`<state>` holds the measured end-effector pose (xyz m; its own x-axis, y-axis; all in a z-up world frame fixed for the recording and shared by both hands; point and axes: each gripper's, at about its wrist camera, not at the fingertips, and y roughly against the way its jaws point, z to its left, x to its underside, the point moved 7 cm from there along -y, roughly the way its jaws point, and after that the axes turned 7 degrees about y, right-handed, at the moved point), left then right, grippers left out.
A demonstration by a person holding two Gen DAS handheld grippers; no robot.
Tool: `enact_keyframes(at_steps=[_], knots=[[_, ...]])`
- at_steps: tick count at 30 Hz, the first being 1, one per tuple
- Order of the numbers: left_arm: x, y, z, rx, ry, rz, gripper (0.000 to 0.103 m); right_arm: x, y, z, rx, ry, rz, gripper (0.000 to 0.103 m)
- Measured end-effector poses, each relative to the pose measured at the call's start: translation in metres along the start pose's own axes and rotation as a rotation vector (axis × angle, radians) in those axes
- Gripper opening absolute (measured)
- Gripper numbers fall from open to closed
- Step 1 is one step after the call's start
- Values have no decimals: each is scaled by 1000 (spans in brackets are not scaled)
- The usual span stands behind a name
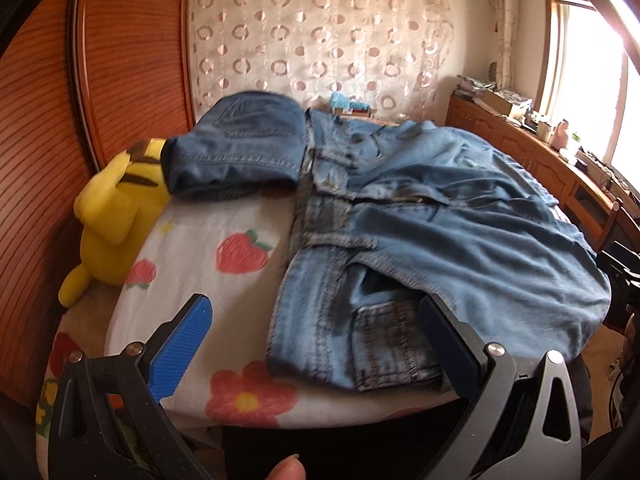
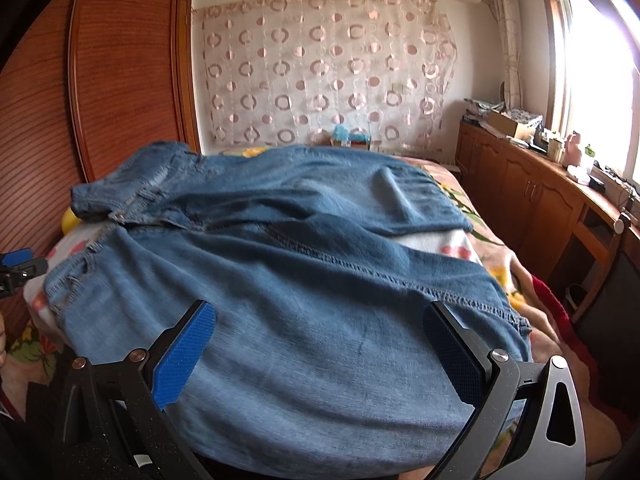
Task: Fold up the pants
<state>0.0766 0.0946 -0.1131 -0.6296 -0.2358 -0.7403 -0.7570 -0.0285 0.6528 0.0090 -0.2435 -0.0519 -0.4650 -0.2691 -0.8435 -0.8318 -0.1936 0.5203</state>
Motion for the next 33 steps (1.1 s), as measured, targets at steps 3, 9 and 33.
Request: enact_keyframes(at_steps=[3,9,33], knots=[[8,-4,8,1,8,17,102,-1,0,4,0,8,24,103],[23,-13,15,28,19,71,84,-3,6,3,-5,7,52,103],[25,-2,-4,80,-59,48,17,19,38,-13,46,-23,85,103]])
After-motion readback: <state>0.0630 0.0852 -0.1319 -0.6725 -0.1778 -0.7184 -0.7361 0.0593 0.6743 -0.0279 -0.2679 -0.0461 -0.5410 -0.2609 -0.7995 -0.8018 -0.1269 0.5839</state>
